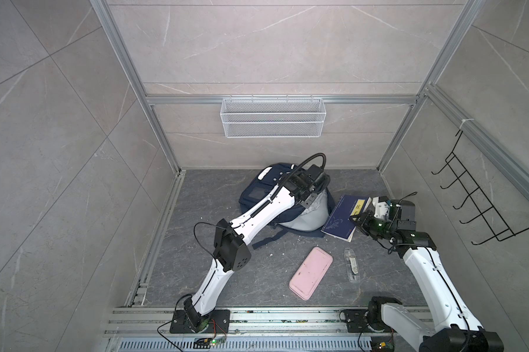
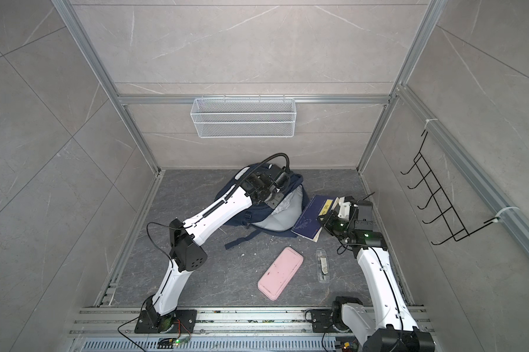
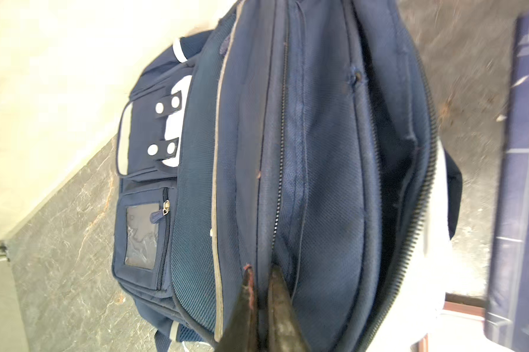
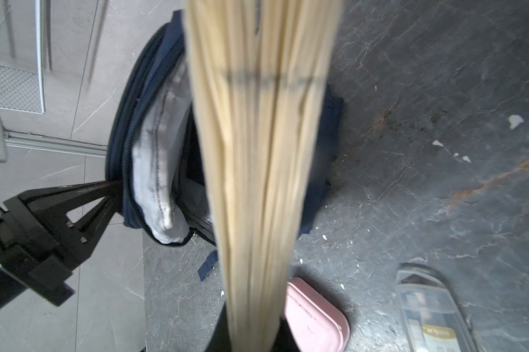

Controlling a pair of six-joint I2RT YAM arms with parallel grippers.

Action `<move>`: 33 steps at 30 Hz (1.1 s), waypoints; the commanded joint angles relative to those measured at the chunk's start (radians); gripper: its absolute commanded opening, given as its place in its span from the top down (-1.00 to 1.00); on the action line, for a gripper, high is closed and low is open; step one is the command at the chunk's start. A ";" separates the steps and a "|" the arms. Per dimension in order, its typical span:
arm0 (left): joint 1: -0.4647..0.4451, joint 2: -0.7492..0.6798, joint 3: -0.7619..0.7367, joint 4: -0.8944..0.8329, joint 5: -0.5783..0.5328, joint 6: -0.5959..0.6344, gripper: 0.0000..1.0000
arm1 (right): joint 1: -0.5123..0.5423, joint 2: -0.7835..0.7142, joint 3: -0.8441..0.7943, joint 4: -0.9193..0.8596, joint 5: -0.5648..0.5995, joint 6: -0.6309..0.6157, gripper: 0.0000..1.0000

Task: Pack the student bag

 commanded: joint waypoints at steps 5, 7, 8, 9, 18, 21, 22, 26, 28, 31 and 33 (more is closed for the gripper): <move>0.066 -0.196 -0.073 0.128 0.203 -0.119 1.00 | -0.003 0.062 -0.060 0.244 -0.142 0.109 1.00; 0.075 -0.208 -0.075 0.131 0.221 -0.129 1.00 | 0.000 0.092 -0.077 0.325 -0.173 0.155 1.00; 0.075 -0.211 -0.073 0.128 0.222 -0.132 1.00 | 0.001 0.106 -0.081 0.350 -0.181 0.171 1.00; 0.075 -0.215 -0.073 0.125 0.223 -0.132 1.00 | 0.007 0.122 -0.083 0.382 -0.187 0.188 1.00; 0.076 -0.219 -0.066 0.119 0.247 -0.150 1.00 | 0.142 0.301 -0.048 0.611 -0.126 0.298 1.00; 0.077 -0.225 -0.066 0.115 0.249 -0.152 1.00 | 0.197 0.378 -0.017 0.675 -0.084 0.317 1.00; 0.077 -0.227 -0.066 0.113 0.251 -0.154 1.00 | 0.210 0.407 -0.007 0.705 -0.076 0.327 1.00; 0.077 -0.234 -0.066 0.111 0.260 -0.158 1.00 | 0.240 0.548 0.033 0.848 -0.077 0.378 1.00; 0.078 -0.235 -0.066 0.107 0.266 -0.163 1.00 | 0.252 0.612 0.064 0.884 -0.076 0.393 1.00; 0.078 -0.238 -0.067 0.106 0.282 -0.172 1.00 | 0.276 0.702 0.115 0.931 -0.074 0.418 1.00; 0.078 -0.240 -0.070 0.107 0.290 -0.180 1.00 | 0.292 0.747 0.138 0.967 -0.071 0.440 1.00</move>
